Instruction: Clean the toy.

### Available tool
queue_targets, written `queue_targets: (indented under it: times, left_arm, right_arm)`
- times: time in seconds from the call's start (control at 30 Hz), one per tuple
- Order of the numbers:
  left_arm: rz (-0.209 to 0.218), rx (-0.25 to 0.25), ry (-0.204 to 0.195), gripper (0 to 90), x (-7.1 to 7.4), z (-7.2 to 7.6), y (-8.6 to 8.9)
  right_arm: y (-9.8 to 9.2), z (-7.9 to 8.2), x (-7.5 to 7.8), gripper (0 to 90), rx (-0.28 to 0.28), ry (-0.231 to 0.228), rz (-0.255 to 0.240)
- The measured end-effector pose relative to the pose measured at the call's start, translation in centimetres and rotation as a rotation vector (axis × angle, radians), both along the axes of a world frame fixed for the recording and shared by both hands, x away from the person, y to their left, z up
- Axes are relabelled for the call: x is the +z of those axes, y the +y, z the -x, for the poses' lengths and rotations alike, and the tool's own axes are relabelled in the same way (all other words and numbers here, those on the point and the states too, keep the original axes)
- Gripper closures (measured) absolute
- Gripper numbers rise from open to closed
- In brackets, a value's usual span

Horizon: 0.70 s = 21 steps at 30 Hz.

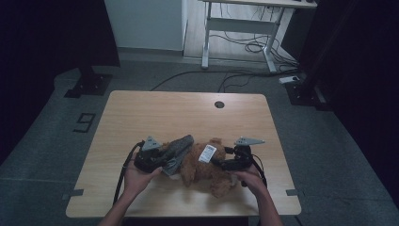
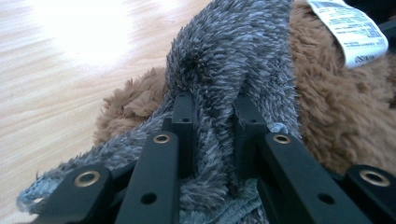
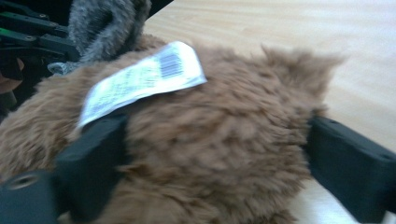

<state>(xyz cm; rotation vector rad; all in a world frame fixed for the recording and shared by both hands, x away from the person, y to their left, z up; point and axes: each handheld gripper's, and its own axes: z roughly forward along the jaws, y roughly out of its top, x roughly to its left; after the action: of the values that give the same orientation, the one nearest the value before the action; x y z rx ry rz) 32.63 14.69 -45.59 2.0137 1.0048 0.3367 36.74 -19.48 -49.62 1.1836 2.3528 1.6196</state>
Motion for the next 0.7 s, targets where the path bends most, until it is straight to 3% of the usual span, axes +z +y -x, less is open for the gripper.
queue_targets:
  times: [0.13, 0.2, 0.23, 0.3, 0.33, 0.43, 0.53, 0.63, 0.7]
  left_arm:
    - [0.02, -0.012, 0.009, 73.9, -0.2, 0.6, 0.5]
    - [0.02, -0.012, 0.005, 74.0, -0.3, 0.9, 0.6]
    - [0.021, -0.012, 0.002, 74.0, -0.4, 1.0, 0.6]
    - [0.024, -0.01, 0.002, 74.0, -0.5, 1.1, 0.7]
    - [0.04, -0.008, 0.006, 74.0, -0.6, 1.2, 0.9]
    - [0.052, -0.006, -0.001, 73.9, -0.6, 1.4, 0.9]
    - [0.056, 0.002, -0.044, 73.9, -0.6, 2.0, 0.5]
    - [0.074, 0.004, -0.051, 73.9, -0.3, 1.9, 0.4]
    - [0.082, 0.003, -0.044, 73.8, 0.1, 1.5, 0.2]
  right_arm:
    - [0.5, -0.1, -1.3, 1.3, 0.038, 0.069, -0.014]
    - [0.9, -0.1, -1.9, 2.4, 0.073, 0.107, -0.014]
    - [1.0, -0.1, -2.1, 5.4, 0.093, 0.106, -0.016]
    - [1.1, 0.1, -2.2, 10.7, 0.107, 0.094, -0.018]
    - [1.1, 0.4, -2.1, 24.4, 0.125, 0.061, -0.023]
    - [0.9, 0.7, -2.2, 39.6, 0.122, 0.035, -0.05]
    - [0.6, 0.9, -2.4, 46.5, 0.107, 0.003, -0.081]
    - [0.3, 1.0, -2.2, 49.7, 0.093, -0.036, -0.093]
    - [0.3, 0.8, -1.4, 51.1, 0.069, -0.096, -0.078]
